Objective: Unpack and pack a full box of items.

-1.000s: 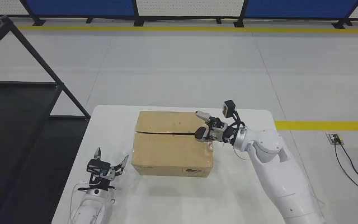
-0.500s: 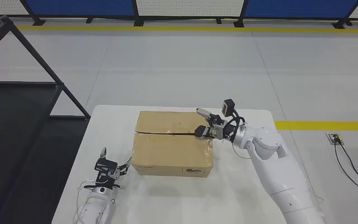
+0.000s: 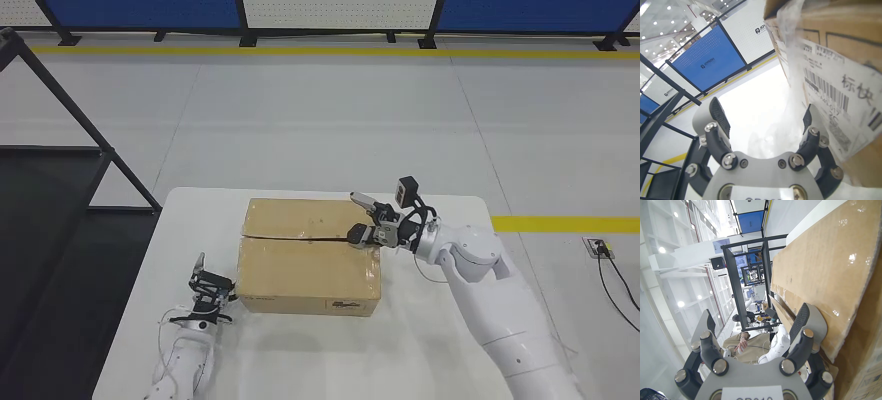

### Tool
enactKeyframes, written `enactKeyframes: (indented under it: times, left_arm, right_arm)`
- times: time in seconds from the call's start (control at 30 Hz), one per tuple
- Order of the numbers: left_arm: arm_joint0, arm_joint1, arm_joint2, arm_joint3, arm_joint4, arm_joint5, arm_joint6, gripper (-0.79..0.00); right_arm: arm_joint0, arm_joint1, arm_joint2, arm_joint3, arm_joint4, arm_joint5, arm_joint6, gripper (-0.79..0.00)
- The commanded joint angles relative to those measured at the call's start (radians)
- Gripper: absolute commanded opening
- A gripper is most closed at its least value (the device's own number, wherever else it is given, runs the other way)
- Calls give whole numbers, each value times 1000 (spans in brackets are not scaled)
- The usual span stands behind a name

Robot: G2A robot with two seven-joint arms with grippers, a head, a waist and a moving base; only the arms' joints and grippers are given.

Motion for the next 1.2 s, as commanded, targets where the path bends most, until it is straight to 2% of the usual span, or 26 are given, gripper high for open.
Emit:
enactKeyframes:
  times: [0.0, 0.23, 0.4, 0.57, 0.77, 1.0, 1.17]
  left_arm:
    - [-16, -4, 10, 22, 10, 24, -3, 0]
    - [-51, -20, 16, 81, 9, 167, 0, 0]
    - [-50, -26, -21, 72, -84, 204, 17, 0]
    - [-26, -22, -87, 2, -160, 210, 31, 0]
    - [21, -15, -156, -137, -209, 189, 7, 0]
    - [63, -14, -182, -260, -199, 193, -25, 0]
    - [80, -17, -185, -310, -189, 206, -41, 0]
  right_arm:
    - [2, 0, -2, 1, 1, 2, 1, 0]
    - [14, 2, -8, 17, 7, 6, 7, 0]
    - [26, 0, -18, 30, 13, 5, 8, 0]
    - [37, -3, -26, 40, 23, -1, -12, 0]
    - [47, -4, -36, 42, 21, 0, -13, 0]
    - [48, -2, -40, 50, 21, 4, -5, 0]
    - [47, 0, -43, 54, 12, 20, -3, 0]
